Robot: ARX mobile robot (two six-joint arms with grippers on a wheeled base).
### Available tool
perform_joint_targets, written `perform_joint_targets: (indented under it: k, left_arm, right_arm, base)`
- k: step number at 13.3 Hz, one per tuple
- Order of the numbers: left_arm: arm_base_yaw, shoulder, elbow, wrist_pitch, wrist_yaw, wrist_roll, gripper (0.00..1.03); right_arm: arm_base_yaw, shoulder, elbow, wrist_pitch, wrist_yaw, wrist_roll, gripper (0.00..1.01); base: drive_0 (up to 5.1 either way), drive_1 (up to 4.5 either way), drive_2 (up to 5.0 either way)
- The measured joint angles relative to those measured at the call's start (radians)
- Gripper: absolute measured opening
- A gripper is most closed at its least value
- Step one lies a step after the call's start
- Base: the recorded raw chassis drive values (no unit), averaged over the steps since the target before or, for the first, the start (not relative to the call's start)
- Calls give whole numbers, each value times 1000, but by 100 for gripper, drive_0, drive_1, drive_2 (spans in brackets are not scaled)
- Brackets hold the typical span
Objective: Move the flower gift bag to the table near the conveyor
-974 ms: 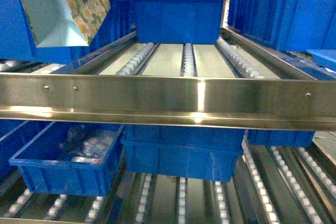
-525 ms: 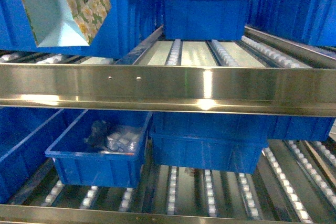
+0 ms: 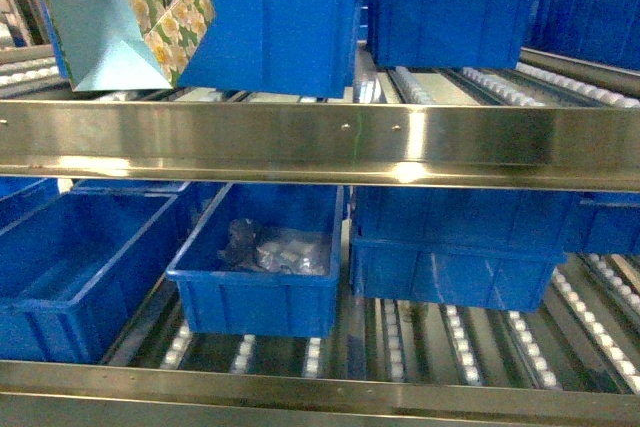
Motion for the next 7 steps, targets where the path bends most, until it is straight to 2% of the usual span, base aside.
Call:
perform_joint_targets:
  k: [7]
  left_arm:
    - [2,0,0,-1,-2,0,2]
  right_arm:
    - [0,0,0,-2,0,0,3]
  base:
    - [-475,101,370]
